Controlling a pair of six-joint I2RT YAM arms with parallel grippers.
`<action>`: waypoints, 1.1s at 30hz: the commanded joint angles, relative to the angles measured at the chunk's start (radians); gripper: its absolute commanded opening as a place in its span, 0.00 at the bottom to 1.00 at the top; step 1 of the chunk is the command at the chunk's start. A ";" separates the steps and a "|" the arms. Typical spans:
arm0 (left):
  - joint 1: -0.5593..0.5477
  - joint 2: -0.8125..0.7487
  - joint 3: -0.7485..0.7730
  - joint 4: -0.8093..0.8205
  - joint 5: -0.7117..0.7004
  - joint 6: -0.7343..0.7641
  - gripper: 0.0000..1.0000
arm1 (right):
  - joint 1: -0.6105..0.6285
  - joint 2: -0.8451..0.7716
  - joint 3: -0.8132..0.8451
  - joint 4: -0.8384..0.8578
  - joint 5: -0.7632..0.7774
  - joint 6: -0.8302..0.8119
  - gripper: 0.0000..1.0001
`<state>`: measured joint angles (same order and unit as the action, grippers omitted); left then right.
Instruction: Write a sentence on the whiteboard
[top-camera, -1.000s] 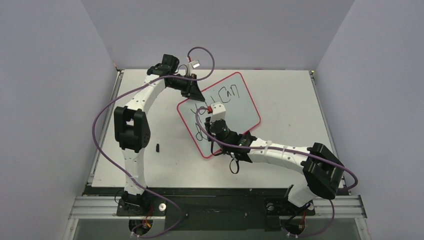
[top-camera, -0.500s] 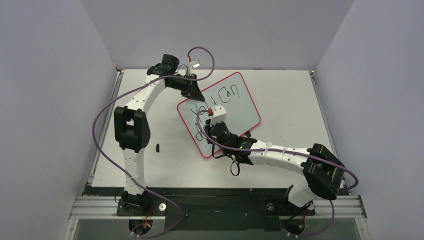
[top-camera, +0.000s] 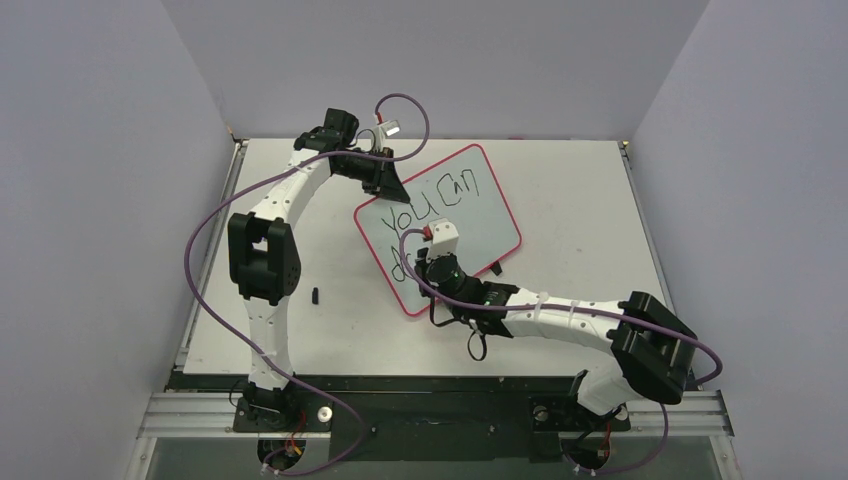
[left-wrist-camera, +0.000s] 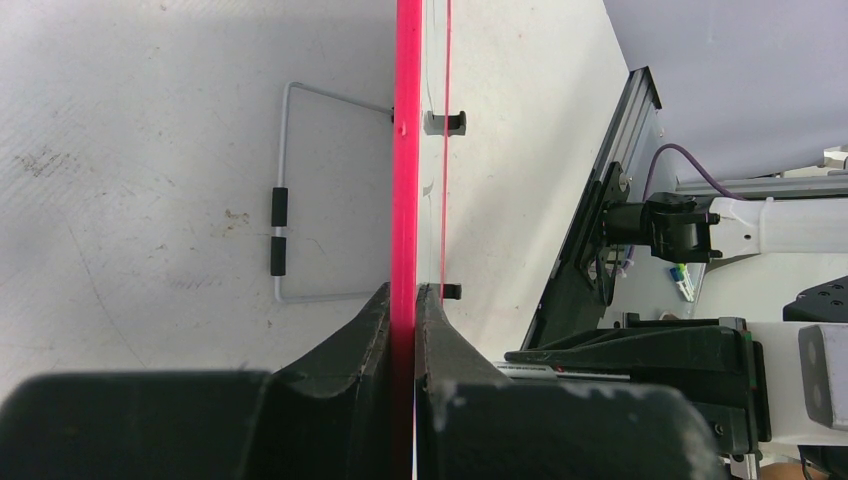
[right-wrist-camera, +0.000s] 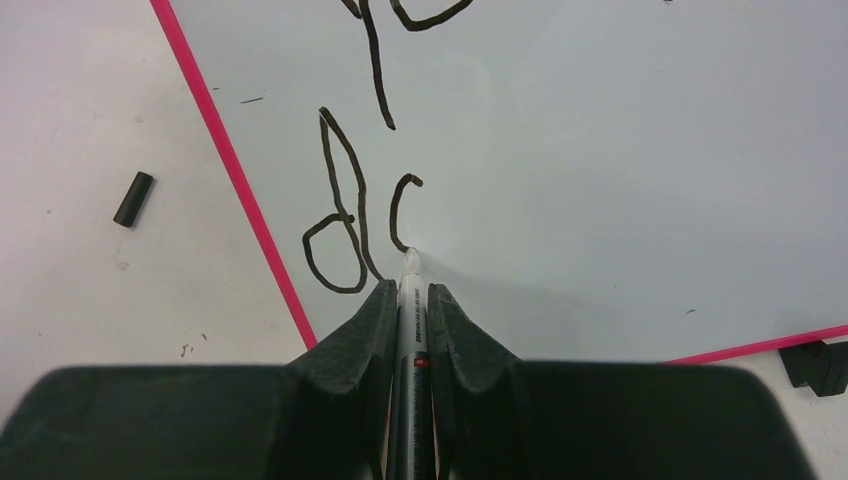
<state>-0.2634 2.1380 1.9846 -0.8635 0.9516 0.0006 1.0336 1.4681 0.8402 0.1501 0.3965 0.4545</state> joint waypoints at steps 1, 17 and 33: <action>-0.008 -0.041 0.020 0.031 -0.105 0.057 0.00 | -0.031 -0.015 0.028 -0.037 0.045 -0.012 0.00; -0.013 -0.040 0.018 0.029 -0.107 0.060 0.00 | -0.027 0.078 0.181 -0.034 -0.020 -0.050 0.00; -0.013 -0.037 0.030 0.024 -0.108 0.061 0.00 | -0.012 -0.066 0.094 -0.067 0.036 -0.023 0.00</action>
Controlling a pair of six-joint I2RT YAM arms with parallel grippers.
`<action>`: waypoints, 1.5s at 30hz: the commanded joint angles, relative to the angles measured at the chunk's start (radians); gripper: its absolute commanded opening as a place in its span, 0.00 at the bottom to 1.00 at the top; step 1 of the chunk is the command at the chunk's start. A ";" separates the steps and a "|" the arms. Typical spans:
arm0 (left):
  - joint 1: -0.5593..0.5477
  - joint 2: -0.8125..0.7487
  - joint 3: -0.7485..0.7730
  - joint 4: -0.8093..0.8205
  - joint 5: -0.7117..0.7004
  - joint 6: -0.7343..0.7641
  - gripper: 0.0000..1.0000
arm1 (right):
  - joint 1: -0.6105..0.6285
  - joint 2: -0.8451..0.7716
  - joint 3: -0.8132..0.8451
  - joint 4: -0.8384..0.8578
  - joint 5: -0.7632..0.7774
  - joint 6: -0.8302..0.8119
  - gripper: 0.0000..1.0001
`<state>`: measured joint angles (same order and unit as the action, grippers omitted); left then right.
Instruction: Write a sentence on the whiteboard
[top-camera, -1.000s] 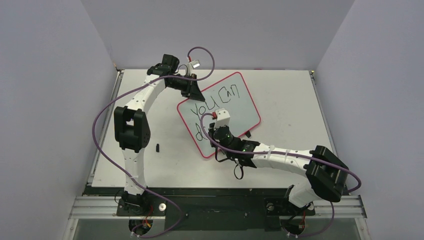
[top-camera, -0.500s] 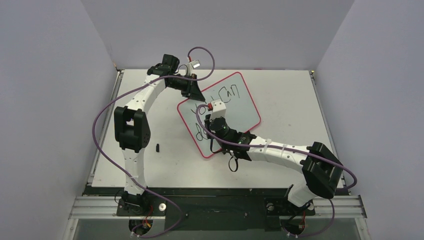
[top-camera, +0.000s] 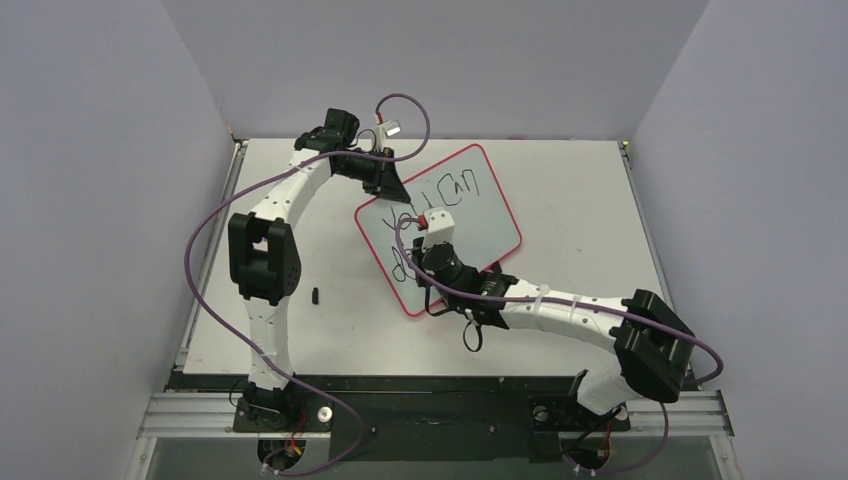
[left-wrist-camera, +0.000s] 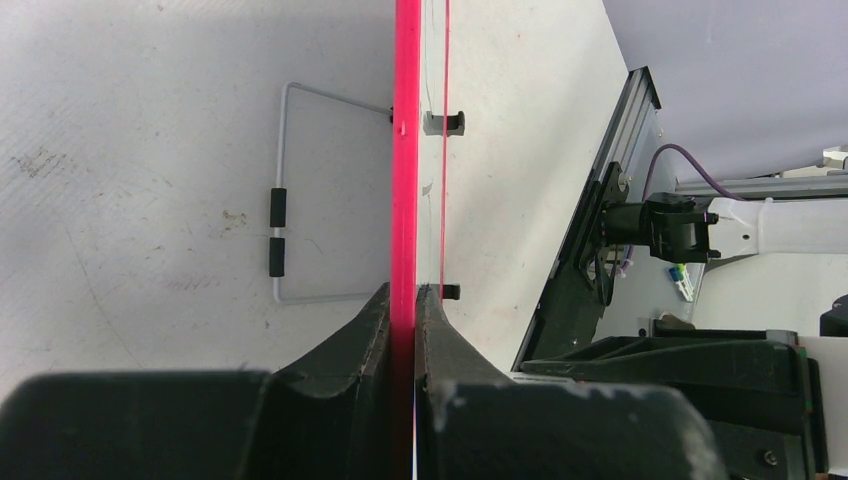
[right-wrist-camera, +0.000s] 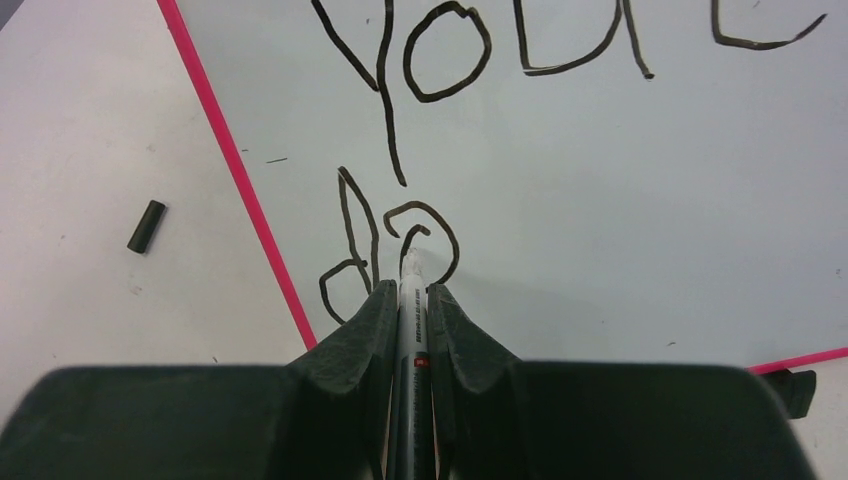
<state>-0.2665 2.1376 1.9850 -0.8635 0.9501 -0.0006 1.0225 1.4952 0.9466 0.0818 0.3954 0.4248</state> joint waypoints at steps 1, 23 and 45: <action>-0.010 -0.036 0.030 0.023 -0.107 0.063 0.00 | -0.009 -0.111 -0.015 0.000 0.039 0.006 0.00; -0.011 -0.043 0.024 0.025 -0.105 0.062 0.00 | -0.142 -0.051 -0.033 0.078 -0.072 0.011 0.00; -0.016 -0.041 0.027 0.023 -0.109 0.063 0.00 | -0.177 -0.014 -0.038 0.072 -0.028 0.015 0.00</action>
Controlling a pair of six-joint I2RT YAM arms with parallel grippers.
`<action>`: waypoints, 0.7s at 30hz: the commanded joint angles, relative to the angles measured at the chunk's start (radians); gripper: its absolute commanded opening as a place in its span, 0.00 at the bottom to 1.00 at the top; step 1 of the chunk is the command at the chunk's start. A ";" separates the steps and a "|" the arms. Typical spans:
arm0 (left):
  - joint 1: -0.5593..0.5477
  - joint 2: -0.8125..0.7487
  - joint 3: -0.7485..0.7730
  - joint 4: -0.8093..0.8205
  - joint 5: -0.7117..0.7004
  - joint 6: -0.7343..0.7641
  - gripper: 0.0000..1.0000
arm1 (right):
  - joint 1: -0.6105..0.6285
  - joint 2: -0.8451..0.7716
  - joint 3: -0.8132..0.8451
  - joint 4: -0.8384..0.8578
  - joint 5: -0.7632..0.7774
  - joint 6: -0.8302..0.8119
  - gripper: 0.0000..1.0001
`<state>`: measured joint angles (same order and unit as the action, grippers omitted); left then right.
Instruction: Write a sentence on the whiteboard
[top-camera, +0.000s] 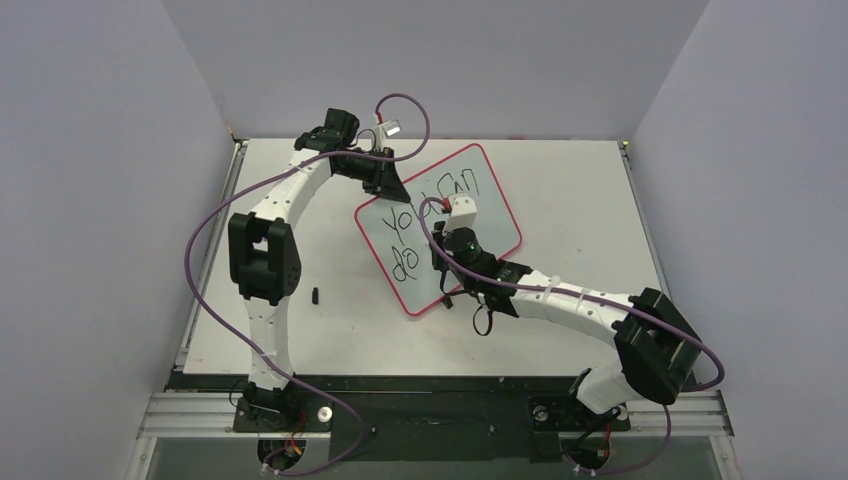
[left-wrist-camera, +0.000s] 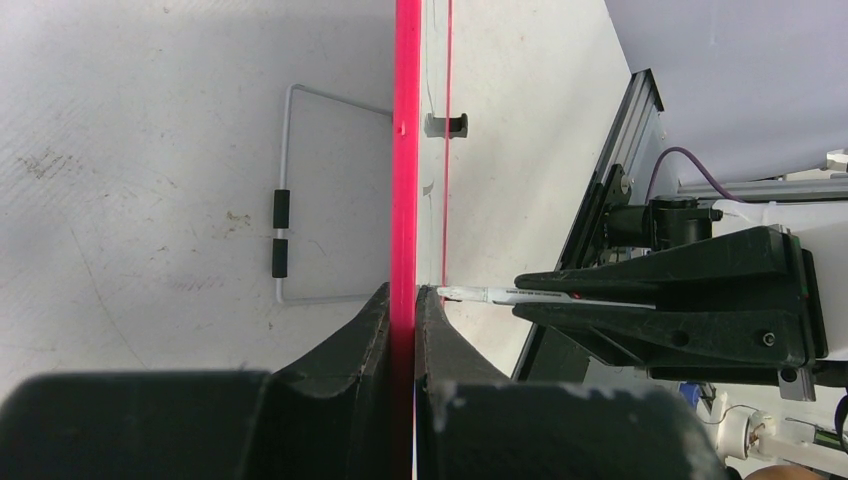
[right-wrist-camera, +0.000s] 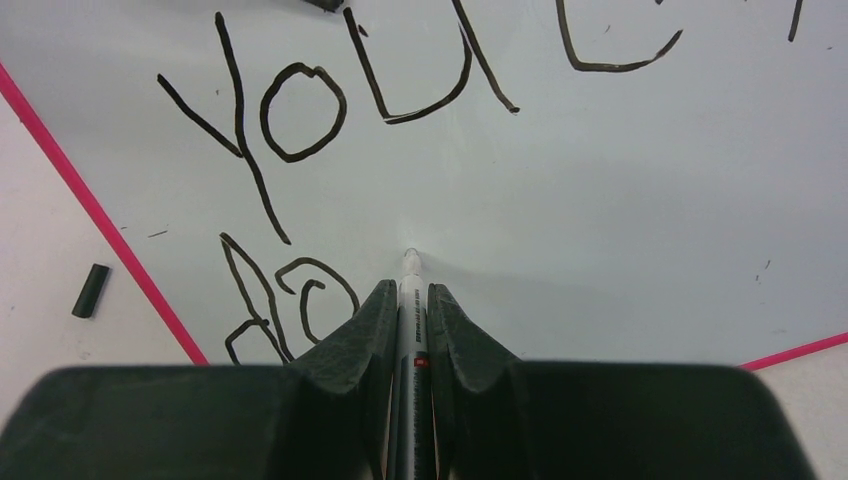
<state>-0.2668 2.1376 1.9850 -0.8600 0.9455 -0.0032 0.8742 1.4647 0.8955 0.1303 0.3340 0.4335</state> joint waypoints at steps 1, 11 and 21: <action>-0.015 -0.042 0.026 0.019 -0.104 0.066 0.00 | -0.034 0.015 0.013 0.020 0.037 0.003 0.00; -0.016 -0.042 0.028 0.018 -0.105 0.066 0.00 | -0.053 -0.020 0.033 -0.006 0.047 -0.036 0.00; -0.017 -0.042 0.031 0.018 -0.105 0.066 0.00 | -0.043 -0.081 0.043 -0.008 0.014 -0.032 0.00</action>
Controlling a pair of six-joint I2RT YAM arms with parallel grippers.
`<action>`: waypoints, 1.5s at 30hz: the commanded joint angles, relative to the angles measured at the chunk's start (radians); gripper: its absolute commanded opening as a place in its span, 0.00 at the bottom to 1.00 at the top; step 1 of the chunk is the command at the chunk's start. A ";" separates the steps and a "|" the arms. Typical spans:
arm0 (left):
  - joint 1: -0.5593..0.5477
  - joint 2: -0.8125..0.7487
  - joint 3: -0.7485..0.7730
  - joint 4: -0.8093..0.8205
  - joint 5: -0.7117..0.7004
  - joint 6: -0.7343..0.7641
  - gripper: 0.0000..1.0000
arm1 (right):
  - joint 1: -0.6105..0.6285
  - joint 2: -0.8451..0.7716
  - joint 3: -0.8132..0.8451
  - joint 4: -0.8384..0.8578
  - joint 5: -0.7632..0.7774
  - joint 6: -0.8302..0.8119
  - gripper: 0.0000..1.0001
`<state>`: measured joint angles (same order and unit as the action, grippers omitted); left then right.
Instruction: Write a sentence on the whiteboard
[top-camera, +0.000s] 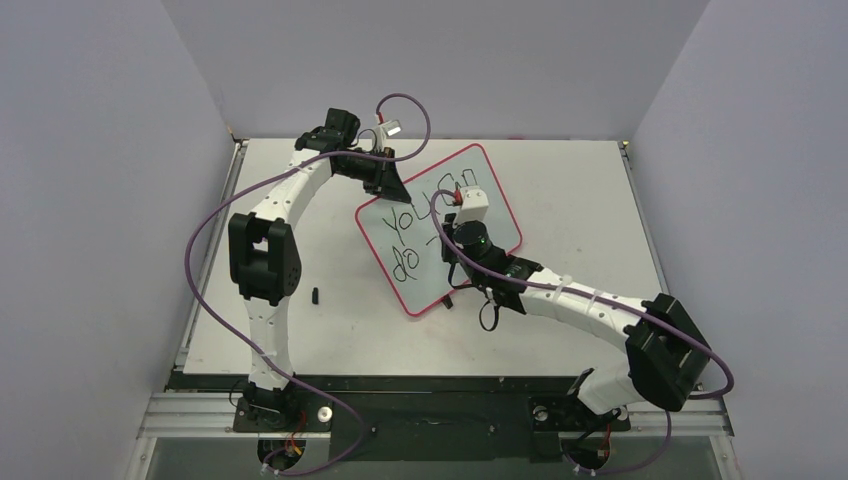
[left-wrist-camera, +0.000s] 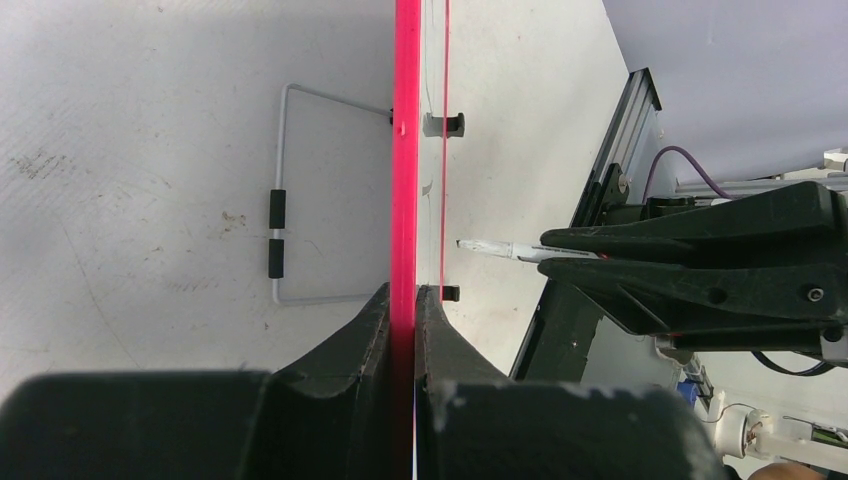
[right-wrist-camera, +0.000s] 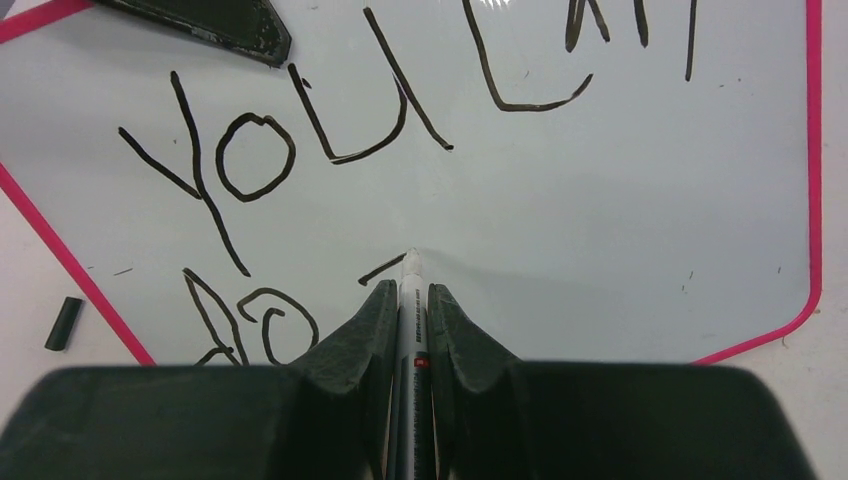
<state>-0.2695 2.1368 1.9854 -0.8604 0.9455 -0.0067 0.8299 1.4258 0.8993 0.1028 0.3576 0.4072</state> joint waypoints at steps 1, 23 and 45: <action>-0.014 -0.041 0.030 0.017 -0.104 0.070 0.00 | 0.001 -0.040 0.048 0.021 -0.012 -0.007 0.00; -0.016 -0.045 0.030 0.016 -0.105 0.070 0.00 | 0.001 0.063 0.078 0.039 -0.046 0.013 0.00; -0.019 -0.059 0.028 0.012 -0.109 0.070 0.00 | 0.062 -0.088 -0.140 0.008 0.055 0.070 0.00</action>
<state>-0.2771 2.1265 1.9858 -0.8616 0.9356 -0.0067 0.8951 1.3750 0.7525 0.1059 0.3538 0.4686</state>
